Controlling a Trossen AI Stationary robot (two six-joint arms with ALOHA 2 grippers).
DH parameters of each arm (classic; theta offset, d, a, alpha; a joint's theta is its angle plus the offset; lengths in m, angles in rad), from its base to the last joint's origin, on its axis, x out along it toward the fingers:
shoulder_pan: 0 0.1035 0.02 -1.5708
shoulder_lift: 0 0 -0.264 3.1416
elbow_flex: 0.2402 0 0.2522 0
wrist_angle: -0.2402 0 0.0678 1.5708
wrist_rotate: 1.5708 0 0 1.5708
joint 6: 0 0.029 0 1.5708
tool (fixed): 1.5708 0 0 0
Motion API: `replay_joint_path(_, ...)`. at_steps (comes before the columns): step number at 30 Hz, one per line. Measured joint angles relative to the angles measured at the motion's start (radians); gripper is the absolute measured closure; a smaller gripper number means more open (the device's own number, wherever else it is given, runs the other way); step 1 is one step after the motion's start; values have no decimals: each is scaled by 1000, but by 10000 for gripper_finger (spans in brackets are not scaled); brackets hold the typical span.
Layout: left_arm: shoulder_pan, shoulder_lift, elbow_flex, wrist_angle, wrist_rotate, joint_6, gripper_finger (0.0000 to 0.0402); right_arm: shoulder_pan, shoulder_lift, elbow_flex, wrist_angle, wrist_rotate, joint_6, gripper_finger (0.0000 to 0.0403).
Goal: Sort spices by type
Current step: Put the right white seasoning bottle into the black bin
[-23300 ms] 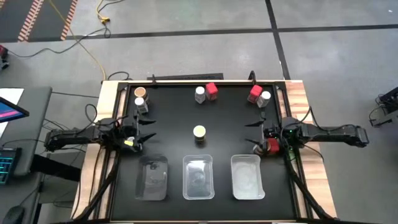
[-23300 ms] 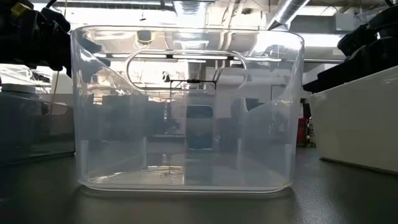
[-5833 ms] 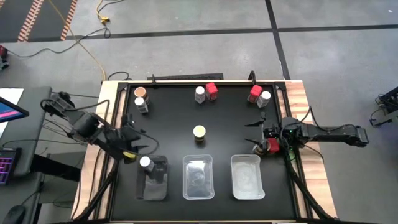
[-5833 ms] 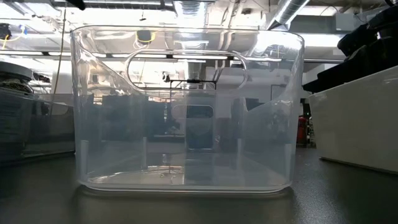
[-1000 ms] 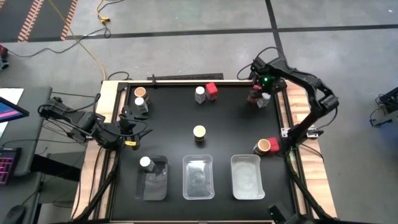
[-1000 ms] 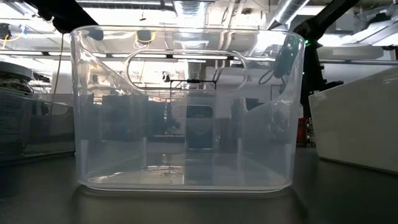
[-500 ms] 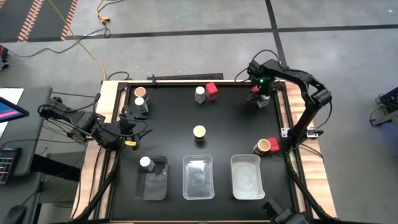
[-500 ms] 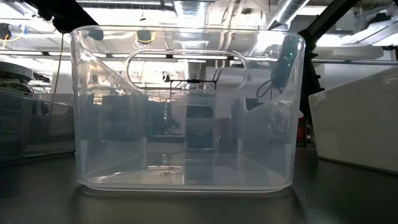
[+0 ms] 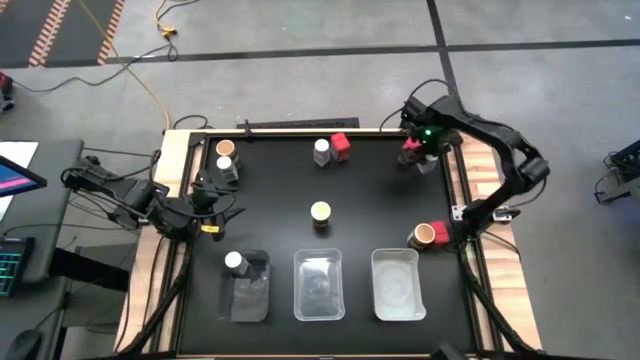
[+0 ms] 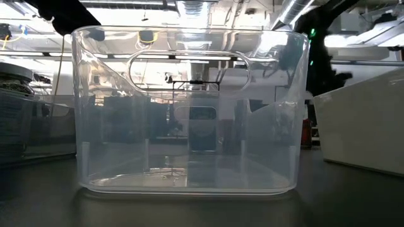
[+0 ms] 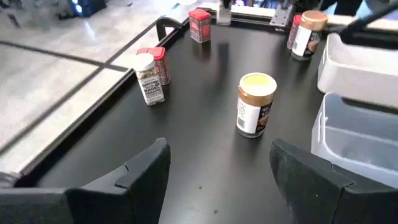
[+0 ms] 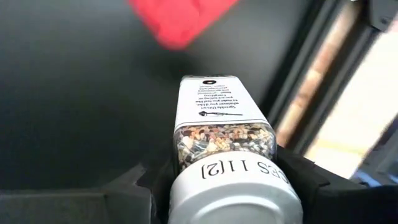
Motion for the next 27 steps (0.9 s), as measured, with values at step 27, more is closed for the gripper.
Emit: replay_joint_path(27,121,75,0,448,230,301,139,742,150,745,-42,-65,-9,183)
